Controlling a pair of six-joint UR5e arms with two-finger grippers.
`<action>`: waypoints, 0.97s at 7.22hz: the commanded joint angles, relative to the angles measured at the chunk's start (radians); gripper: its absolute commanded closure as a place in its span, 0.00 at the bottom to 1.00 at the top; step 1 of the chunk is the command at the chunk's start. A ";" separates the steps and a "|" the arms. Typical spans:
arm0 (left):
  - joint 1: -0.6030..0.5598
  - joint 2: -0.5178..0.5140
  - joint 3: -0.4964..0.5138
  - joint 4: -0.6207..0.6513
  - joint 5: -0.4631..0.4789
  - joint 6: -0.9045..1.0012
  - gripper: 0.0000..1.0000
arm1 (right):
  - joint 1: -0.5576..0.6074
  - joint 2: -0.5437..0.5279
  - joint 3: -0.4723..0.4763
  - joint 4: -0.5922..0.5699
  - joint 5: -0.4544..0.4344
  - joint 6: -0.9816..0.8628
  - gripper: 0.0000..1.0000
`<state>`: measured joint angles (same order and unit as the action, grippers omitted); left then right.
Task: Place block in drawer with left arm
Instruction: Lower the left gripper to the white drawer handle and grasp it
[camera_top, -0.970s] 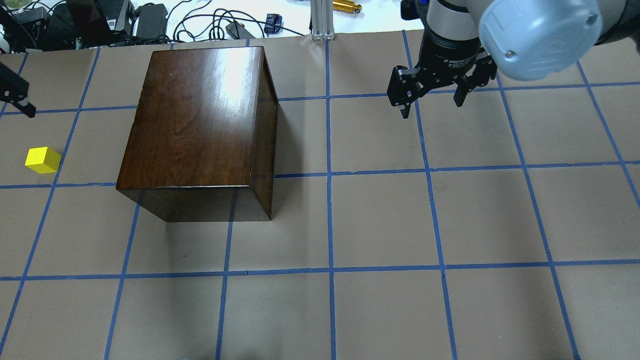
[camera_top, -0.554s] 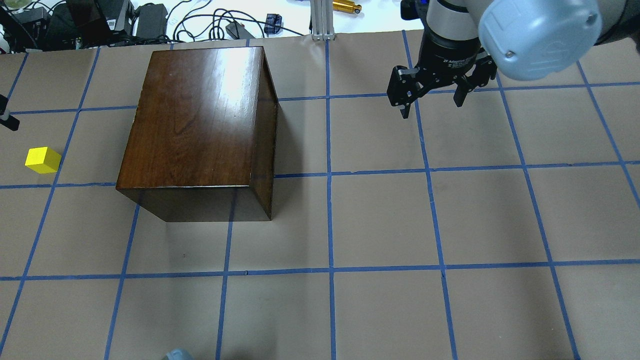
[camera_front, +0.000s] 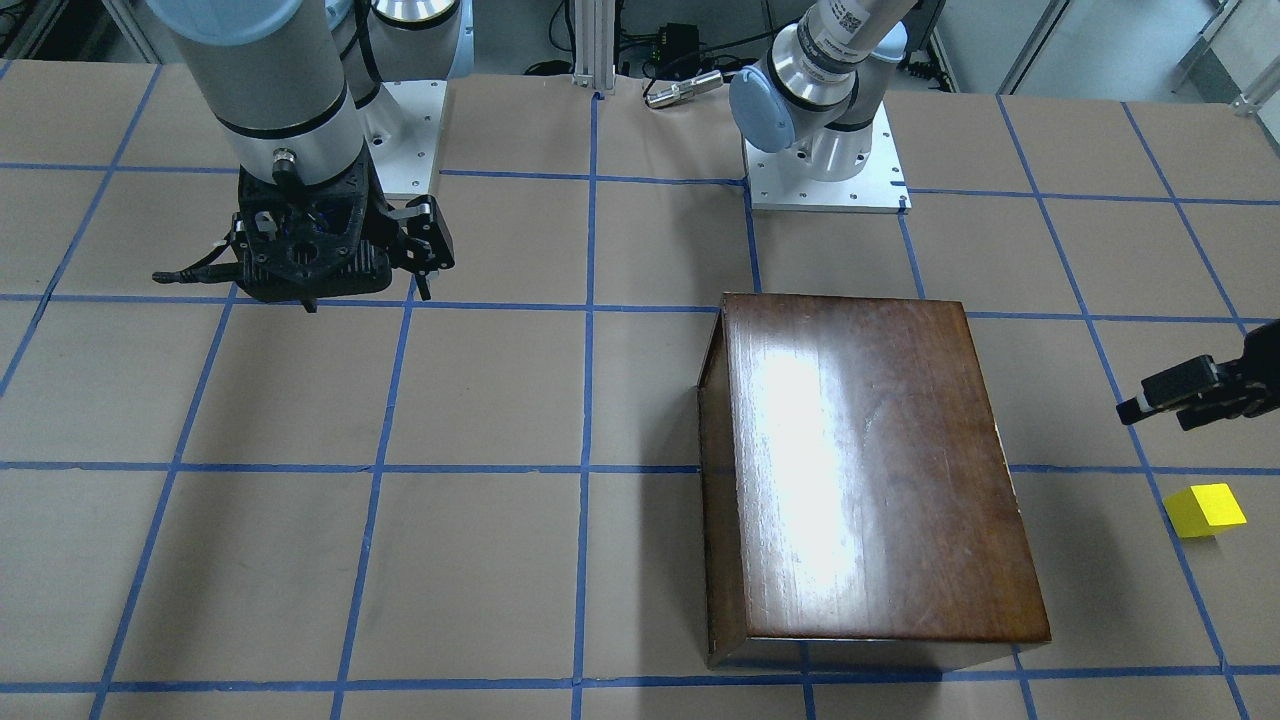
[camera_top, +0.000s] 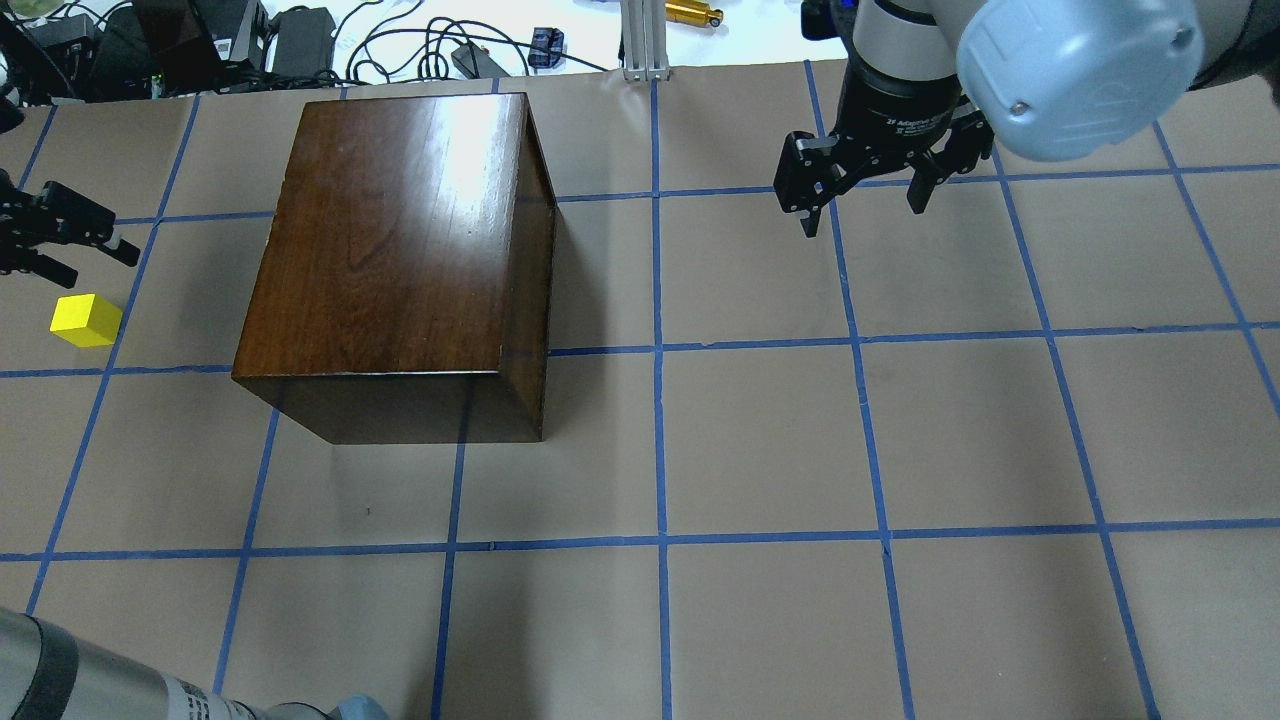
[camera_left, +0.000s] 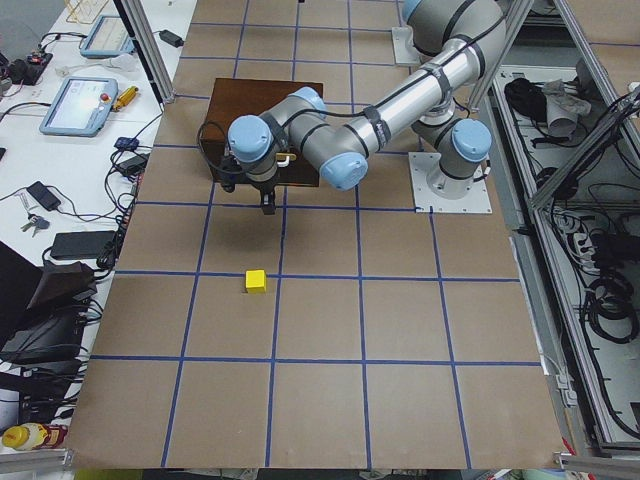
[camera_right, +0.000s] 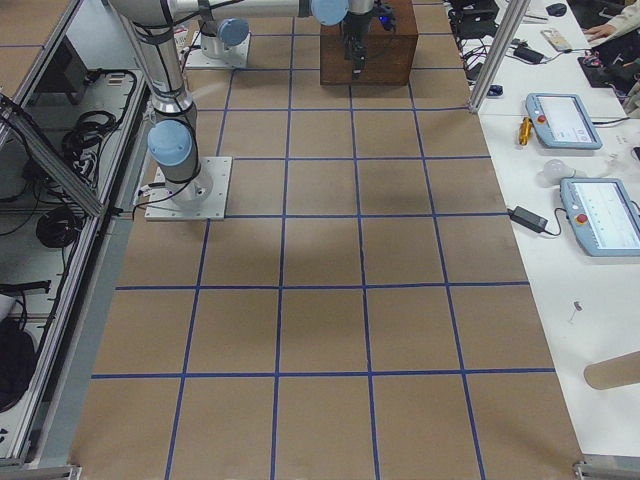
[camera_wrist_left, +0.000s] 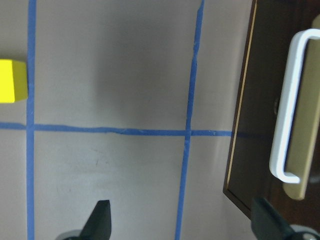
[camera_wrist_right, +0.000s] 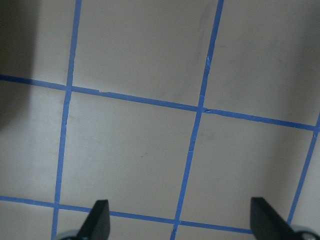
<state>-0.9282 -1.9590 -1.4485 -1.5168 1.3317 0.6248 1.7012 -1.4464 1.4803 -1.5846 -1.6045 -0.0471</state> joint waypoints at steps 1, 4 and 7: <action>-0.030 -0.050 0.000 0.004 -0.038 0.070 0.00 | 0.000 0.000 0.000 0.000 0.000 0.000 0.00; -0.077 -0.052 -0.003 -0.002 -0.113 0.115 0.00 | 0.000 0.000 0.000 0.000 0.000 0.001 0.00; -0.129 -0.072 -0.007 0.006 -0.117 0.108 0.00 | 0.000 0.000 0.000 0.000 0.000 0.001 0.00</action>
<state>-1.0414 -2.0219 -1.4538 -1.5137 1.2176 0.7371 1.7012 -1.4465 1.4803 -1.5846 -1.6046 -0.0461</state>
